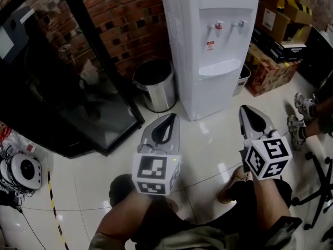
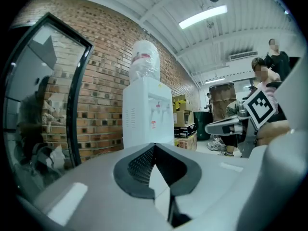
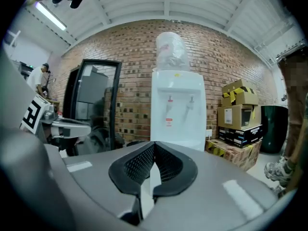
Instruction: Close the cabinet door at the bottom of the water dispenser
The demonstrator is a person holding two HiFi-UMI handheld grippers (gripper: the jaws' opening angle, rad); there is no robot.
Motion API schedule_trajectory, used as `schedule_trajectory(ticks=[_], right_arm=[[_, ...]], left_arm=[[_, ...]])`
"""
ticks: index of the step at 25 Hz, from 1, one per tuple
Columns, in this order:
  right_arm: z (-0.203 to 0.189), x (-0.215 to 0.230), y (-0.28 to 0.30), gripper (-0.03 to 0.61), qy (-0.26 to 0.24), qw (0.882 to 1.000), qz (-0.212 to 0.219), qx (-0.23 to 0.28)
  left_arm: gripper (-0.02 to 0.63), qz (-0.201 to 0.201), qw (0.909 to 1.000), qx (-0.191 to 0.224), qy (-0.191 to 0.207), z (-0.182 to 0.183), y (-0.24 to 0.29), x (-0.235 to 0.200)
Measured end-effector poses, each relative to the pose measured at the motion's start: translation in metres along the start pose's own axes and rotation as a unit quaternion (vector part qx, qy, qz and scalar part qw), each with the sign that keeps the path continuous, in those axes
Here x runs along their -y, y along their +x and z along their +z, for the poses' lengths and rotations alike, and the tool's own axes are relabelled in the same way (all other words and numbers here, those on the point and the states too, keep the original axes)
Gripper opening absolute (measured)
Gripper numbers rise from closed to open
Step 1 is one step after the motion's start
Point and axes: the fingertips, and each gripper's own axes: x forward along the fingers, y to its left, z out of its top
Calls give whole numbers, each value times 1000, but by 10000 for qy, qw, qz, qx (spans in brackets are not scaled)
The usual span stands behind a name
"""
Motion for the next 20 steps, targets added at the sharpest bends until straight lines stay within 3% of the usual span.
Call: schedule_trajectory(ticks=[4,10,20], right_arm=[[-18,-51,-26,2,-263,9983,501,-118],[-38,-90,-50,0,-226,9951,930,-235],[-35,-90,-50,0,-217,9956,902,-130]], left_arm=[[2,133,9998,89,74,-3,-36,-2],[1,241,9995,-212,1,-44,-67,-2],[1,199,9997,-112,76,-45,-57,11]])
